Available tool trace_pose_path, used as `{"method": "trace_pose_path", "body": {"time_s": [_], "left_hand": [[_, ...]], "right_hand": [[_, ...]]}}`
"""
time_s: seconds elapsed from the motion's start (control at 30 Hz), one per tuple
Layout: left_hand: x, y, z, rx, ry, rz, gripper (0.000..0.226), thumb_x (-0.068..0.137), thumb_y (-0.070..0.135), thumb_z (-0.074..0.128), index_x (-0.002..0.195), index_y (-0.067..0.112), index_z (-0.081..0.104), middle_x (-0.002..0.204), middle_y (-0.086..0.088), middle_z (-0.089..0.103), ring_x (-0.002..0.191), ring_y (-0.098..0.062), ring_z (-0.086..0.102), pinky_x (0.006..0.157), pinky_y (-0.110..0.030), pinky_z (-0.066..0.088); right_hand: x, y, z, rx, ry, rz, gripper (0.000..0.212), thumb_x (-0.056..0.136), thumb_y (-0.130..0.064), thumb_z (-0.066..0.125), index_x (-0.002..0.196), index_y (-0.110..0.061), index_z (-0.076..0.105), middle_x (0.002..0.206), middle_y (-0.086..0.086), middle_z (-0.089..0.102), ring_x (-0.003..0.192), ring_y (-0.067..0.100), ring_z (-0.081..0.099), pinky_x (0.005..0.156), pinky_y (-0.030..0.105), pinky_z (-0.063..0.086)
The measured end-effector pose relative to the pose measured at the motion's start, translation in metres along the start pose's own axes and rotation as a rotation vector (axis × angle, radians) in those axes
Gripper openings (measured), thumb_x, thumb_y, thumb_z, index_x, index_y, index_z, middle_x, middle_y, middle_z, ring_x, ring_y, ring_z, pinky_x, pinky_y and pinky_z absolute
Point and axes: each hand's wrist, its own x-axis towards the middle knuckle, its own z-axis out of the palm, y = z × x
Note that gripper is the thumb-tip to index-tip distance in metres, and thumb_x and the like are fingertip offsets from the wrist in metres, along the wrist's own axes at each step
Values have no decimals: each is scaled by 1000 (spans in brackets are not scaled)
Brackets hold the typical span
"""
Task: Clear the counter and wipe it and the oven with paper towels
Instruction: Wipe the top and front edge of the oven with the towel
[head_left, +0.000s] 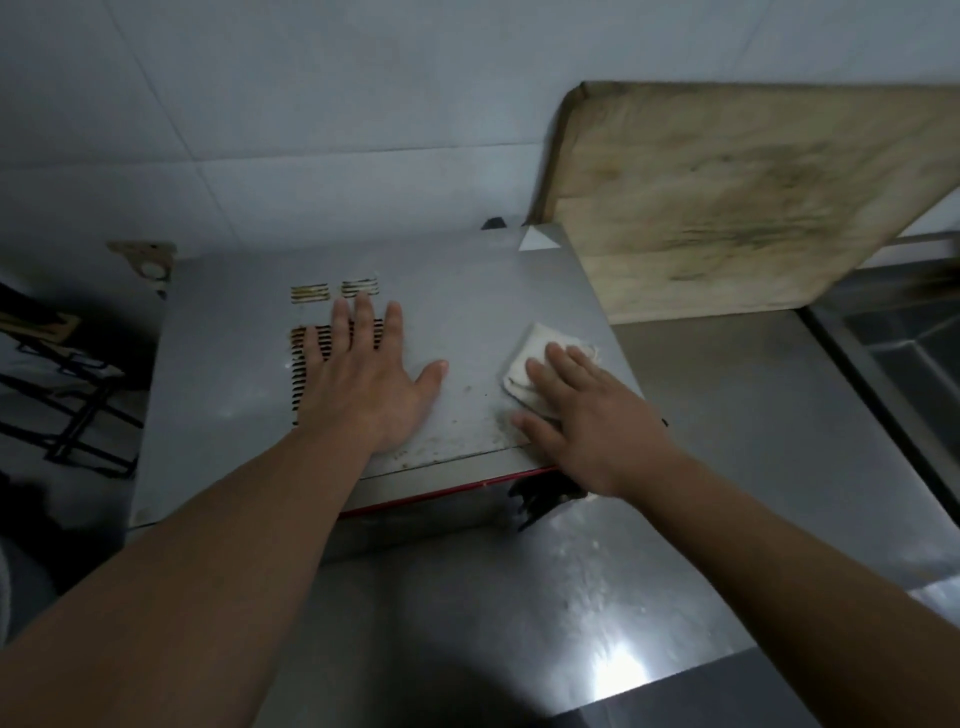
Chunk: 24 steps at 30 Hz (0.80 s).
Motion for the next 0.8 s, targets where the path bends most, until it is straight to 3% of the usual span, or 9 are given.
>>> {"method": "trace_pose_path", "body": {"time_s": [0.17, 0.27, 0.37, 0.47, 0.6, 0.67, 0.8], "left_hand": [[0, 0, 0, 0, 4, -7, 91, 86, 82, 2, 158, 29, -15, 165, -6, -22, 151, -26, -21, 122, -55, -5], [3, 0, 1, -4, 0, -15, 90, 86, 81, 4, 157, 30, -16, 165, -5, -23, 151, -26, -22, 122, -54, -6], [4, 0, 0, -3, 0, -16, 89, 86, 81, 5, 156, 30, -18, 164, -4, -24, 151, -25, -23, 122, -53, -7], [4, -1, 0, -2, 6, -18, 90, 86, 81, 5, 157, 31, -16, 165, -3, -24, 151, -24, -22, 122, -52, -8], [2, 0, 1, -6, 12, -20, 90, 85, 82, 4, 157, 31, -14, 165, -3, -22, 152, -24, -21, 122, -52, -8], [1, 0, 1, -5, 17, -16, 91, 85, 82, 2, 158, 30, -15, 165, -3, -22, 152, -24, -21, 122, -53, -7], [0, 0, 2, -2, 16, -12, 90, 85, 82, 0, 157, 30, -15, 165, -4, -23, 151, -25, -21, 122, -53, -6]], "right_hand": [[85, 21, -21, -9, -6, 66, 82, 92, -74, 20, 156, -24, 15, 165, 6, 7, 151, 24, 5, 121, 41, 14], [147, 25, -38, -55, -29, 69, 99, 75, -86, 4, 151, -26, 27, 159, 9, 21, 148, 28, 17, 115, 47, 26], [192, 22, -46, -104, -23, 48, 111, 65, -90, -10, 148, -31, 33, 154, 11, 31, 140, 33, 27, 112, 50, 27], [203, 16, -45, -72, 10, 123, 108, 66, -88, -1, 147, -27, 35, 150, 14, 35, 138, 34, 31, 112, 50, 28], [151, 0, -39, -12, 11, 97, 88, 86, -79, 16, 151, -22, 30, 157, 12, 25, 143, 35, 24, 114, 49, 24], [101, -3, -30, 11, 12, 35, 76, 96, -68, 26, 154, -20, 23, 162, 9, 15, 149, 29, 14, 118, 41, 16], [-14, 1, -2, 50, 29, 51, 86, 87, -79, 14, 156, -28, 13, 165, 0, 0, 151, 17, -4, 115, 31, 0]]}}
